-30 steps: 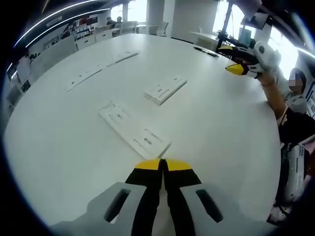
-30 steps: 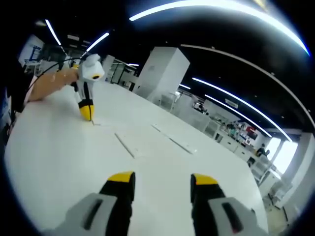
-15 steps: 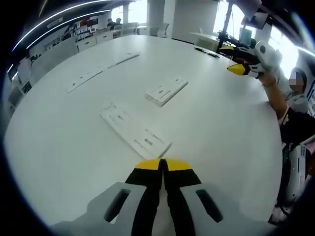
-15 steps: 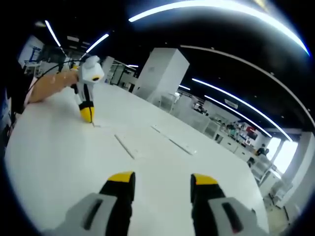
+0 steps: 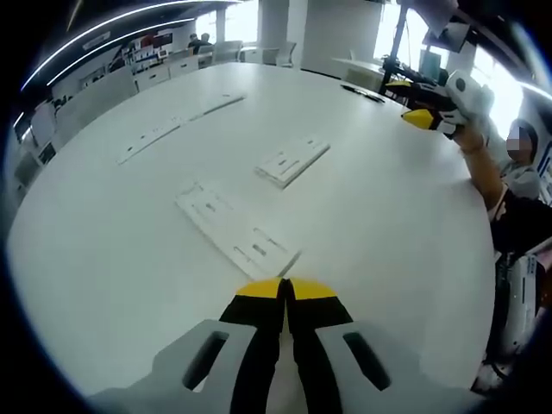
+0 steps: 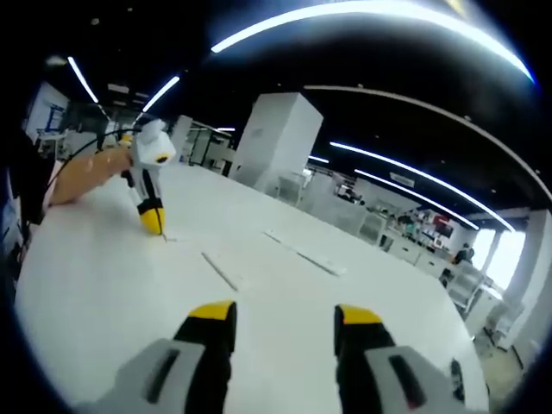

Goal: Locate the socket holder cover, grip the socket holder cover, clip it into the socket holder slot.

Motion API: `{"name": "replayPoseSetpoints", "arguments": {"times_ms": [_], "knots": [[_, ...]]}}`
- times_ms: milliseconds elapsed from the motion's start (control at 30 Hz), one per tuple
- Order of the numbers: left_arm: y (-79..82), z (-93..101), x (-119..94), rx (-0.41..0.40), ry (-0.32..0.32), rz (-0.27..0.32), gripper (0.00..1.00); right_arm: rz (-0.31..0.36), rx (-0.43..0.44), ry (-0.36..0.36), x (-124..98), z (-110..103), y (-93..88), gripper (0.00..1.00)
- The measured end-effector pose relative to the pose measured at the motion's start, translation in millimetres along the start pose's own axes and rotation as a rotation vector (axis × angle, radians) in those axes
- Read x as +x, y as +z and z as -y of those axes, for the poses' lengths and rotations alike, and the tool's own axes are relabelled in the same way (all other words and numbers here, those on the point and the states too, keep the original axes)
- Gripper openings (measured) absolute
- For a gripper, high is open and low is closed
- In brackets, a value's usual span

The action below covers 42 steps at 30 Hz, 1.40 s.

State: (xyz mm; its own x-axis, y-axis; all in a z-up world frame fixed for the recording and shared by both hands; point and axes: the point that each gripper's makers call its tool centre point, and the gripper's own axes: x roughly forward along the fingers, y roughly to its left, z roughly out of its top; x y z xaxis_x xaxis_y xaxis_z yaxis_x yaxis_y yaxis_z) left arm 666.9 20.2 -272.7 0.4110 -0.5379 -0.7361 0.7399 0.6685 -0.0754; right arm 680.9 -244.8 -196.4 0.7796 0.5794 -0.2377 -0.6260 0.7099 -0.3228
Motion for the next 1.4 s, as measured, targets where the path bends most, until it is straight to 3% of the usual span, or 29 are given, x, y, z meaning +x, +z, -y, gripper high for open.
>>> {"name": "replayPoseSetpoints", "arguments": {"times_ms": [1400], "knots": [[2.4,-3.7,2.2,0.012,0.023,0.017,0.03,-0.036,-0.013,-0.009,2.0,1.4,-6.9,0.47]]}}
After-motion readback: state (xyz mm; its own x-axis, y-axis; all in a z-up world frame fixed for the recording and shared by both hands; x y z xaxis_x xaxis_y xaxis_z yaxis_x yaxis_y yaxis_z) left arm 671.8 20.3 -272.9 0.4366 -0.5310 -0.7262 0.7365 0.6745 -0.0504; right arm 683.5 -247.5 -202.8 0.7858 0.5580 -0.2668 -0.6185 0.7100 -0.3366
